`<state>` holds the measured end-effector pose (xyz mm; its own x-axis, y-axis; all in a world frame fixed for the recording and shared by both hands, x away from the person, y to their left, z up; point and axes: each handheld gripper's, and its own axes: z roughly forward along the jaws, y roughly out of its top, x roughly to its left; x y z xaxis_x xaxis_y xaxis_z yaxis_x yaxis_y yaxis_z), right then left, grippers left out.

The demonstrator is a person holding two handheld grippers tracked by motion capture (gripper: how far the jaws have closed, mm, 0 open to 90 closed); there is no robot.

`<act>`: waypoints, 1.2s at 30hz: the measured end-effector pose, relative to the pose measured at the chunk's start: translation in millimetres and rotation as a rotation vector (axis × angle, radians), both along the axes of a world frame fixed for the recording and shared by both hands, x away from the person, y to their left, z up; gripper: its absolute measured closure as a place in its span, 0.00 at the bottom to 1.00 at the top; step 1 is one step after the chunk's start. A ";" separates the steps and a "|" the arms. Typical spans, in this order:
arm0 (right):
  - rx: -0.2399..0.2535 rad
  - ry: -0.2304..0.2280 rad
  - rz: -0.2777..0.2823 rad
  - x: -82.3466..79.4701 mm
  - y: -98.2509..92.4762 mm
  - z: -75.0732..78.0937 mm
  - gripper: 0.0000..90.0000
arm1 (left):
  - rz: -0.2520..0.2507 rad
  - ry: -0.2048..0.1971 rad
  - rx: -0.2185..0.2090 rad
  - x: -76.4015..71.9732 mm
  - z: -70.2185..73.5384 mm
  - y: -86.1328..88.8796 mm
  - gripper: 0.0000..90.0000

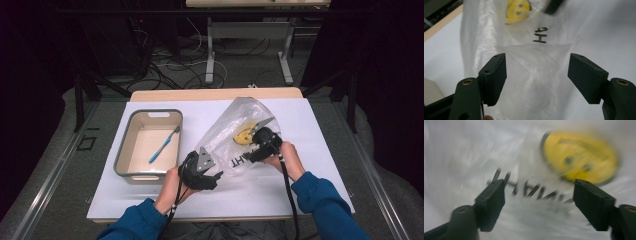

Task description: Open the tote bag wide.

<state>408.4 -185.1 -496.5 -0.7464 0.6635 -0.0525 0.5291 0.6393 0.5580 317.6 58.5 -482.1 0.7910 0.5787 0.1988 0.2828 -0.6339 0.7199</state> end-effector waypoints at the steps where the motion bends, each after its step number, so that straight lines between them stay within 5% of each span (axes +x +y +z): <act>1: -0.030 0.025 0.005 -1.3 1.7 -7.3 0.27 | 0.009 -0.014 0.029 3.9 -3.1 -2.9 0.36; 4: -0.107 0.043 -0.004 5.6 7.0 -27.0 0.61 | 0.003 0.022 0.070 17.2 -18.5 -14.1 0.41; 8: -0.129 -0.065 0.025 19.4 15.4 -27.1 0.97 | 0.001 0.029 0.121 30.5 -44.5 -34.4 0.52; 13: -0.106 -0.152 -0.018 31.9 19.0 -3.4 1.00 | 0.046 0.028 0.144 44.5 -58.9 -54.1 0.45; 16: -0.077 -0.185 -0.031 33.9 17.7 6.7 1.00 | 0.088 0.061 0.136 58.4 -66.4 -58.8 0.42; 19: -0.085 -0.175 -0.070 32.8 16.5 12.7 1.00 | 0.100 0.105 0.069 68.4 -70.7 -58.4 0.53; 23: -0.092 -0.201 -0.056 37.3 13.6 17.8 1.00 | 0.050 0.134 0.032 72.9 -73.3 -58.0 0.97; 26: -0.075 -0.227 -0.076 41.1 12.2 26.4 1.00 | -0.045 0.151 0.049 62.2 -70.2 -56.8 1.00; 31: -0.040 -0.285 -0.130 54.3 2.3 53.8 1.00 | -0.258 0.153 0.100 13.8 -61.1 -50.3 1.00; 36: -0.122 -0.283 -0.245 75.8 -10.0 57.4 1.00 | -0.392 0.161 0.098 -25.2 -44.9 -38.1 1.00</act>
